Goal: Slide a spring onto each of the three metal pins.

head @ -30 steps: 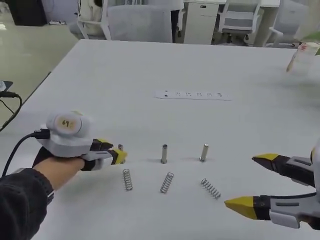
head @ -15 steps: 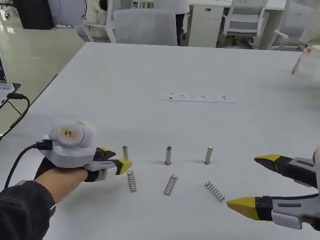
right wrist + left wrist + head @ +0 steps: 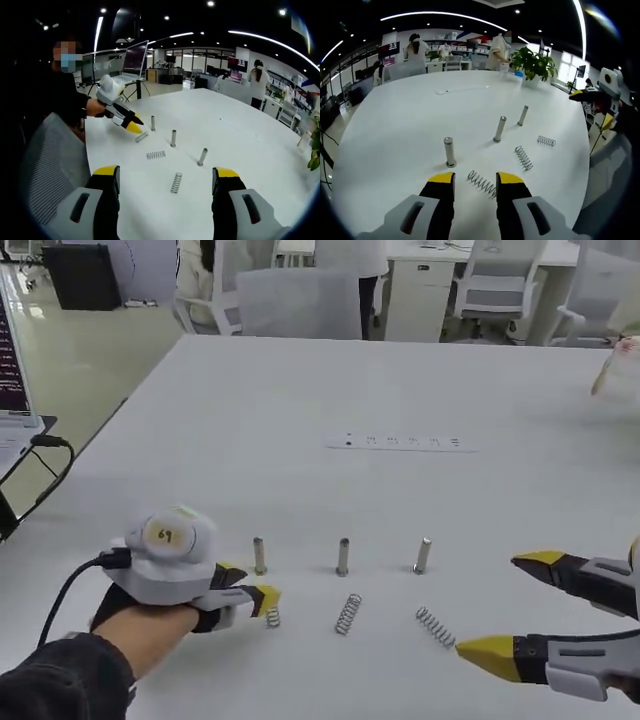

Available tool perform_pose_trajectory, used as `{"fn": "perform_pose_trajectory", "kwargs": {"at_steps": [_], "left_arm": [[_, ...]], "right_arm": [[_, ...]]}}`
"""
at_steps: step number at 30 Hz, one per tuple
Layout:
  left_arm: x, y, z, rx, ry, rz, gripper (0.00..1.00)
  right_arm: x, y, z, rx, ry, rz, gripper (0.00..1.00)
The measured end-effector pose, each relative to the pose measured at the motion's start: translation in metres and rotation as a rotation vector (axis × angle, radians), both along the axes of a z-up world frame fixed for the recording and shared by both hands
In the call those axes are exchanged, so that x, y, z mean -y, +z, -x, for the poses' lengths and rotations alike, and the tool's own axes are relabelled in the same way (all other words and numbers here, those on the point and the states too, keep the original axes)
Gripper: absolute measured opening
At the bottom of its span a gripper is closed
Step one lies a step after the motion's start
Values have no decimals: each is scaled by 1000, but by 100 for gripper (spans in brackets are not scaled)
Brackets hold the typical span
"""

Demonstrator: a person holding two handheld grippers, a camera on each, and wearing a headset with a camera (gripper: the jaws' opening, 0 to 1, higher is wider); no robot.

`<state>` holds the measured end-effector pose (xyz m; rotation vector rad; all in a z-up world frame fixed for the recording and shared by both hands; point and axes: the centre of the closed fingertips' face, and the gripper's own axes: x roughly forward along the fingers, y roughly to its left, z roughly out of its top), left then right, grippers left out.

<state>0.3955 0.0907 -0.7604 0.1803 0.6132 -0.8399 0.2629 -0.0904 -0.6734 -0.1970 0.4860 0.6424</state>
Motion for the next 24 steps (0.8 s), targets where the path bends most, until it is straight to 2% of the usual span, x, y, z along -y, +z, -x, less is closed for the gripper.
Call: {"fn": "perform_pose_trajectory", "kwargs": {"at_steps": [7, 9, 11, 14, 20, 24], "left_arm": [[1, -12, 3, -5, 13, -41, 26], [4, -14, 6, -14, 8, -38, 26], [5, -19, 8, -9, -6, -65, 26], [7, -22, 10, -5, -14, -79, 25], [10, -26, 11, 6, -31, -102, 25], [9, -27, 11, 1, -33, -108, 25]], "right_arm": [[-2, 0, -1, 6, 3, -3, 74], [-2, 1, -1, 8, 2, -5, 74], [-1, 0, -2, 7, 1, -5, 74], [0, -1, -2, 5, -2, -3, 74], [0, -2, -1, 0, -7, -4, 75], [1, -2, -1, 0, -8, -5, 75]]}}
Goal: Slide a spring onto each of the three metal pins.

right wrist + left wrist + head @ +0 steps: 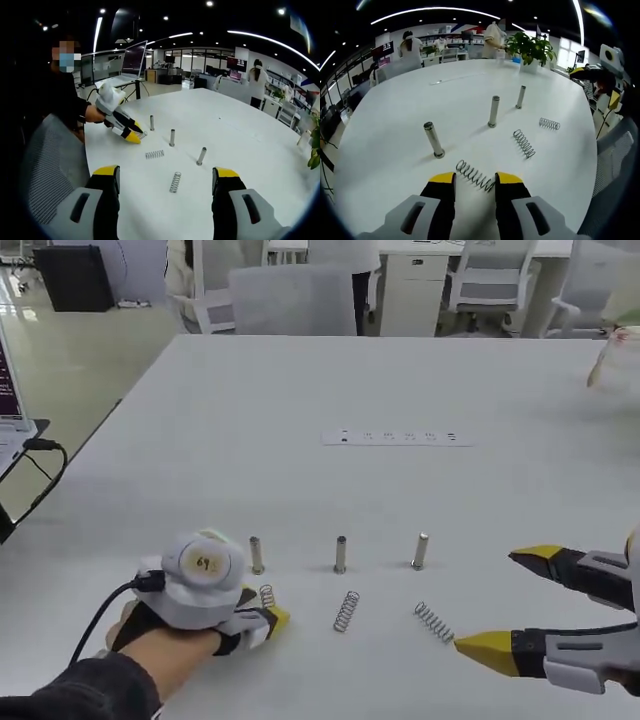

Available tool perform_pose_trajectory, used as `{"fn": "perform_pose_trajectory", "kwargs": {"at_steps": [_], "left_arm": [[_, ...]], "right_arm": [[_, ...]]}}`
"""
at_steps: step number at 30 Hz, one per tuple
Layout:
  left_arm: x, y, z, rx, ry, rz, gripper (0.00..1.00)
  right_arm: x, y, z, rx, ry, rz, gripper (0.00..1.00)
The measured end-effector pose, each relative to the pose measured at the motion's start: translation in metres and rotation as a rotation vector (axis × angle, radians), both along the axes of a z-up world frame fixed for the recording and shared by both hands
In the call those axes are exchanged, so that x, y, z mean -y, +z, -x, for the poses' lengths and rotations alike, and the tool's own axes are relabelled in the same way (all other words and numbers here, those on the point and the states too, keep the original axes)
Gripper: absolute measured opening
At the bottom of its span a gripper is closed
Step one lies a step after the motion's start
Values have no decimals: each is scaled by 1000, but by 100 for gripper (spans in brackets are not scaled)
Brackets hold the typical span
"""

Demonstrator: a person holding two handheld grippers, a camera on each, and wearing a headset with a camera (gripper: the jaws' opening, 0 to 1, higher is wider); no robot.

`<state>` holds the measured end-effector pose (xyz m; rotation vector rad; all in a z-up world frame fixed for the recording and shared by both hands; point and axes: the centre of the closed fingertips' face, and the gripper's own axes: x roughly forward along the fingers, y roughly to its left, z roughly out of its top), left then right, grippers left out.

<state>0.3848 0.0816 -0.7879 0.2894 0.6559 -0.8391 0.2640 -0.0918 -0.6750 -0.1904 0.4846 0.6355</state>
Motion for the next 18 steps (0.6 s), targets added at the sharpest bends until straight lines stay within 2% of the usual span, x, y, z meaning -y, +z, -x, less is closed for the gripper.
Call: {"fn": "perform_pose_trajectory", "kwargs": {"at_steps": [10, 18], "left_arm": [[-8, -1, 0, -14, 8, -10, 21], [-15, -2, -3, -5, 10, -25, 15]], "right_arm": [[0, 1, 1, 0, 4, 0, 75], [-3, -1, 2, -4, 11, -4, 74]]}}
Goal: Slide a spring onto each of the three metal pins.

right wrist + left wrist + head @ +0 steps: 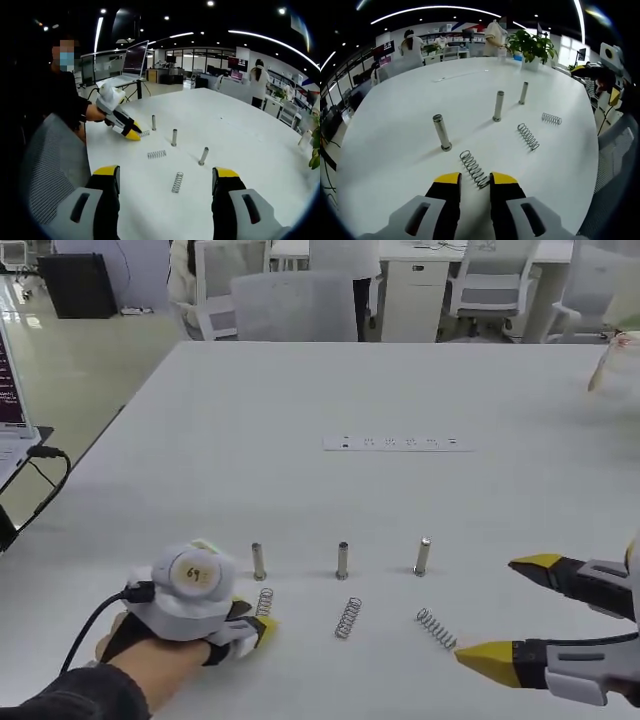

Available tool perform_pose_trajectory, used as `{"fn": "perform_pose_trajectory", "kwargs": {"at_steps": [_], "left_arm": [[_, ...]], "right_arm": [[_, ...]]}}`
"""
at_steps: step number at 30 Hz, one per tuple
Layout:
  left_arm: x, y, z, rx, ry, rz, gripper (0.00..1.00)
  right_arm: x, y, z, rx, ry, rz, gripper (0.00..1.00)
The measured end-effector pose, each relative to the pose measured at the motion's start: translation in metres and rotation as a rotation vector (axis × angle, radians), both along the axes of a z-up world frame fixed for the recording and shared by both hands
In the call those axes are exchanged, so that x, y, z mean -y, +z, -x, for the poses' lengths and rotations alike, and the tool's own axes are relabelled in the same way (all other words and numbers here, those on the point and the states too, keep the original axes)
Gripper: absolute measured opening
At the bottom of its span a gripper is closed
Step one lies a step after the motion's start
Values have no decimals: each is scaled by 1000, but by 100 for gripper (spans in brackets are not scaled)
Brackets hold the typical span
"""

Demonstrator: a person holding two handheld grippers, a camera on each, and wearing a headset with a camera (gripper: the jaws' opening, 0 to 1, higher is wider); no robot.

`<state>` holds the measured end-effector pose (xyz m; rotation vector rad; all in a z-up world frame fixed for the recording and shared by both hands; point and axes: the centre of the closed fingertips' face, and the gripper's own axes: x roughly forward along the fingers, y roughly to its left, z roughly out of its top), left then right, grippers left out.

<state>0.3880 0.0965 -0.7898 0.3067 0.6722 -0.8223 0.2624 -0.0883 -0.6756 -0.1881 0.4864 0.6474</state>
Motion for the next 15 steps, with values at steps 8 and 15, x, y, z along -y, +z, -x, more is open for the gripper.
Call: {"fn": "perform_pose_trajectory", "kwargs": {"at_steps": [8, 15], "left_arm": [[-3, 0, -3, 11, 0, -6, 7], [-6, -1, -1, 13, -2, -4, 4]], "right_arm": [[2, 0, 0, -1, -2, 0, 74], [0, 1, -1, 0, 6, 5, 74]]}}
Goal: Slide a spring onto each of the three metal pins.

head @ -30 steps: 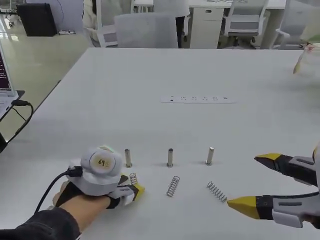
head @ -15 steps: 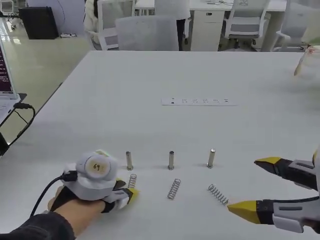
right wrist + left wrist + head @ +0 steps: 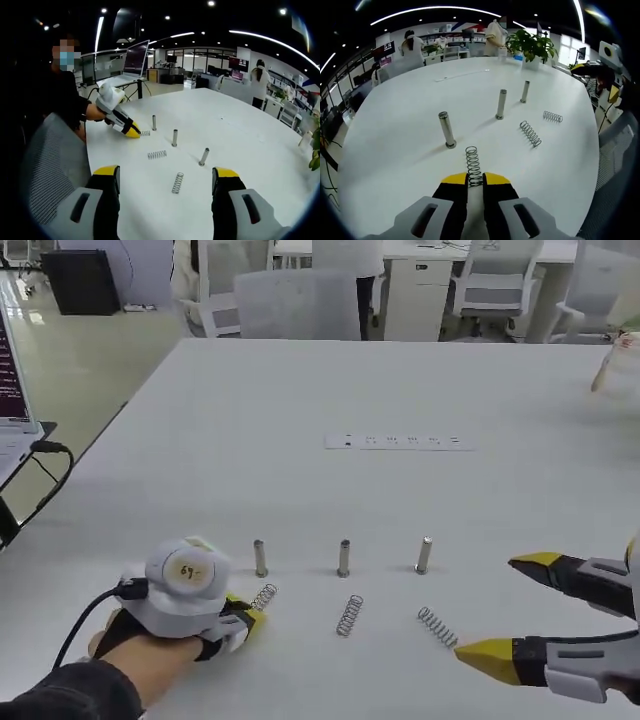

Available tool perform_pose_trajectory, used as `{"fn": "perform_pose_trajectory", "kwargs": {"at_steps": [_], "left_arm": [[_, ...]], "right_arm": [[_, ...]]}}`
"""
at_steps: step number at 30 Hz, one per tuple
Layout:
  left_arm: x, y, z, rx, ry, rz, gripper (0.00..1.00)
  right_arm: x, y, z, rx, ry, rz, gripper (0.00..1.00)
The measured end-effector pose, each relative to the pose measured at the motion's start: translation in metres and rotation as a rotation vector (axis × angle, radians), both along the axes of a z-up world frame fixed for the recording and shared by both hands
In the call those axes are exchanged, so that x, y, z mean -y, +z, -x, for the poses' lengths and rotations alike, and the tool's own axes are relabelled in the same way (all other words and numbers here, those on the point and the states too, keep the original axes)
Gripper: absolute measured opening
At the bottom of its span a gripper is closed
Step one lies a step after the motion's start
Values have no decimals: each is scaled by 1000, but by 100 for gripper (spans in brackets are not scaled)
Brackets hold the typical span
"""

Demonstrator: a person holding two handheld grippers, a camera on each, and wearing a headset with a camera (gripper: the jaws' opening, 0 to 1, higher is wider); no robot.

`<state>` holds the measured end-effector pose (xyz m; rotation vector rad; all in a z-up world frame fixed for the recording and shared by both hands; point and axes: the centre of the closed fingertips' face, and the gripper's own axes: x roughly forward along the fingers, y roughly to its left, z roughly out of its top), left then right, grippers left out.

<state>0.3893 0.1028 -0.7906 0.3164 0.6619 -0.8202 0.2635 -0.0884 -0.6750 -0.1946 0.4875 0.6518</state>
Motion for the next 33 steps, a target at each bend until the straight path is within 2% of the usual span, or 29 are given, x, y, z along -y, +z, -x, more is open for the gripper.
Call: {"fn": "perform_pose_trajectory", "kwargs": {"at_steps": [9, 14, 16, 17, 18, 23, 29, 33], "left_arm": [[0, 0, 3, 4, -19, 5, 2], [-2, 0, 5, 18, -44, 0, 2], [-2, 2, 6, 16, -46, 14, 2], [-3, 4, 5, 29, -47, 14, 2], [-2, 7, 6, 28, -49, 30, 2], [-3, 9, 8, 28, -61, 35, 2], [-5, 22, 17, 53, -100, 43, 2], [-4, 39, 23, 81, -127, 64, 2]], "right_arm": [[-2, 1, 1, 0, 4, 1, 74], [-4, 1, 1, 1, 10, 5, 74], [-6, 3, 1, 2, 14, 3, 74], [-5, 2, 0, 4, 15, 5, 74], [-6, 2, 0, 4, 16, 5, 74], [-8, 4, 0, 7, 21, 8, 73], [-9, 6, 0, 10, 31, 15, 73], [-14, 10, -2, 18, 42, 18, 73]]}}
